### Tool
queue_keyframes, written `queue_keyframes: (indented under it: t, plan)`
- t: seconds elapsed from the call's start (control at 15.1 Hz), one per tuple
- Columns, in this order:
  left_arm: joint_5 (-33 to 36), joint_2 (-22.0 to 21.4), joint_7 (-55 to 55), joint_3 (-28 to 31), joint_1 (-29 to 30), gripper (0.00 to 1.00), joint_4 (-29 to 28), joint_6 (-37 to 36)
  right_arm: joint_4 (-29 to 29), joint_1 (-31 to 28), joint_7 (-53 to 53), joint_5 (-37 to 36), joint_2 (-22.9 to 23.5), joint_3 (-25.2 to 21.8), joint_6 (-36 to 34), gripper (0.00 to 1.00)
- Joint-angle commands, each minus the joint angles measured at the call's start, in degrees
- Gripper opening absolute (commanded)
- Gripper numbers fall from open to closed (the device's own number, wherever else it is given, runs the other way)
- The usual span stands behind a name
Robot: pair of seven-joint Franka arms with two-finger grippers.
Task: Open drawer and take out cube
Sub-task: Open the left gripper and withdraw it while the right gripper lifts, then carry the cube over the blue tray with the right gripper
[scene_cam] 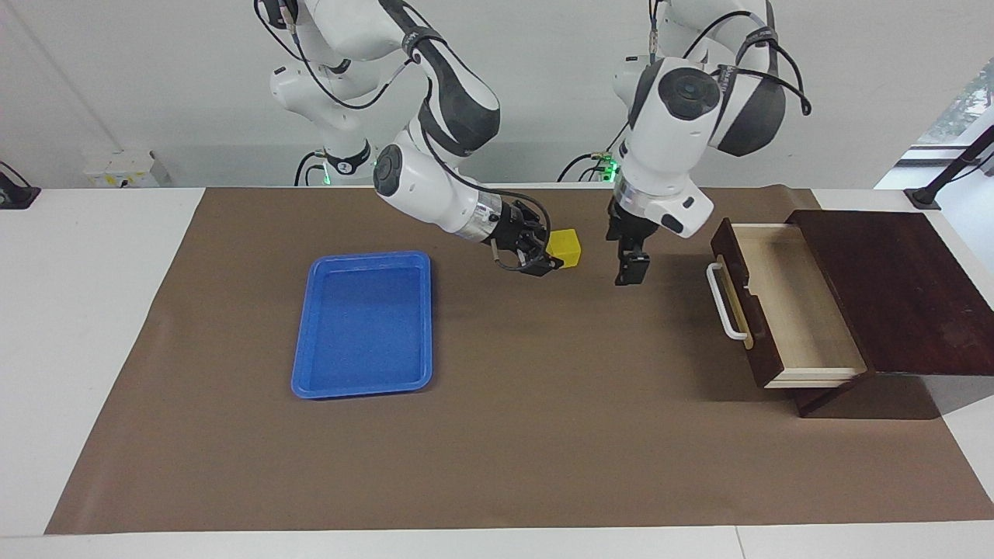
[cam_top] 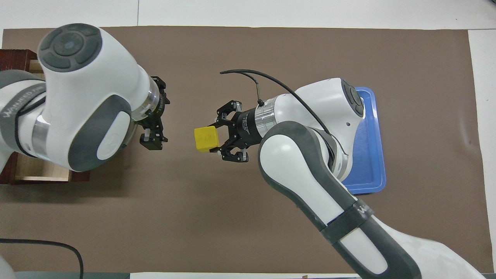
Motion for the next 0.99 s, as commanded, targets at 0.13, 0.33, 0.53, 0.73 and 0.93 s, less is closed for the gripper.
queue_keyframes:
  t: [0.13, 0.33, 0.53, 0.73, 0.93]
  plan:
    - [3.6, -7.1, 12.1, -0.3, 9.0, 1.0, -15.5, 10.7, -0.4, -11.3, -3.0, 0.4, -1.0, 0.1, -8.7, 0.0]
    - [3.6, -8.2, 18.5, -0.3, 14.0, 1.0, -18.6, 13.3, -0.7, -17.0, -7.3, -2.1, -0.8, -0.1, -11.7, 0.0]
    - [3.7, -8.3, 23.3, -0.3, 17.6, 1.0, -19.2, 14.6, -0.6, -22.8, -13.1, -5.9, 1.9, -0.1, -14.5, 0.0]
    - [3.6, -8.1, 28.9, -0.3, 20.7, 1.0, -19.9, 17.1, -0.3, -26.4, -19.1, -10.6, 4.6, -0.2, -16.3, 0.0]
    - [3.7, -7.7, 36.0, -0.3, 25.1, 1.0, -19.9, 18.2, -0.5, -29.9, -23.3, -13.8, 5.7, -0.2, -18.3, 0.0]
